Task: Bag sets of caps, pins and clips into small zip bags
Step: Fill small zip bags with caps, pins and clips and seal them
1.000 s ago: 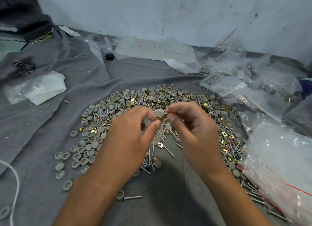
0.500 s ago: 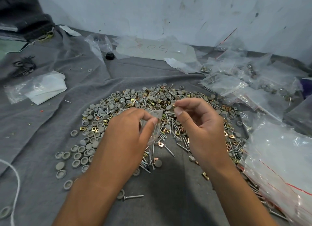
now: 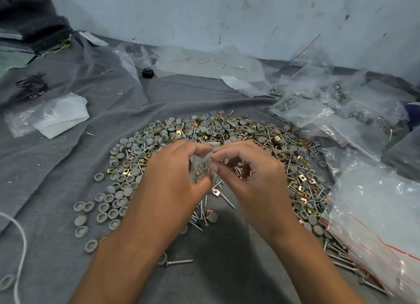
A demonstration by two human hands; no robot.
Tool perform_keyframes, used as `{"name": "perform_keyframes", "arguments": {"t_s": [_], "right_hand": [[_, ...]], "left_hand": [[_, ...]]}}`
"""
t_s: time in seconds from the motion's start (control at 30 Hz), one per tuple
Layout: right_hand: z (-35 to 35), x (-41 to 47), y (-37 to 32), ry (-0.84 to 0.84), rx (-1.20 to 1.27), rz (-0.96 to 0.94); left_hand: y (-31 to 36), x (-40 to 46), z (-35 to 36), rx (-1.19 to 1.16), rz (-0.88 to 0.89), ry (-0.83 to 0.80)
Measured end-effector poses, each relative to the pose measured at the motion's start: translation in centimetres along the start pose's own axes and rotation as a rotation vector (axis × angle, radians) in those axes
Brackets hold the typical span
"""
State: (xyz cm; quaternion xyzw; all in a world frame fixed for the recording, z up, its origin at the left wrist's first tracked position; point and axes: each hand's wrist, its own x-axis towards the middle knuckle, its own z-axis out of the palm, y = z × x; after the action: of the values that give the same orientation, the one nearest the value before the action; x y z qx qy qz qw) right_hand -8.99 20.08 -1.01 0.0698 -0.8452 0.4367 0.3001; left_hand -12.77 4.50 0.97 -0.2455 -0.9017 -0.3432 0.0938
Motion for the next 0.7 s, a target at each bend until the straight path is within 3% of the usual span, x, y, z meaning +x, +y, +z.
{"name": "perform_keyframes", "arguments": {"t_s": [0.13,0.33,0.5,0.7], "right_hand": [[-1.4,0.7,2.1,0.107,-0.041,0.167],[-1.0,0.1,5.5,-0.375,-0.53,0.367],[-1.6,0.2,5.6,-0.482,-0.699,0.291],[-2.2,0.4,5.1,-0.513,-0.733,0.364]], "left_hand": [[-0.2,-0.1,0.0,-0.006,-0.024,0.025],[-0.1,0.0,0.0,0.01,-0.037,0.022],[-0.2,0.0,0.0,0.01,-0.04,0.026],[-0.2,-0.1,0.0,0.012,-0.045,0.013]]}}
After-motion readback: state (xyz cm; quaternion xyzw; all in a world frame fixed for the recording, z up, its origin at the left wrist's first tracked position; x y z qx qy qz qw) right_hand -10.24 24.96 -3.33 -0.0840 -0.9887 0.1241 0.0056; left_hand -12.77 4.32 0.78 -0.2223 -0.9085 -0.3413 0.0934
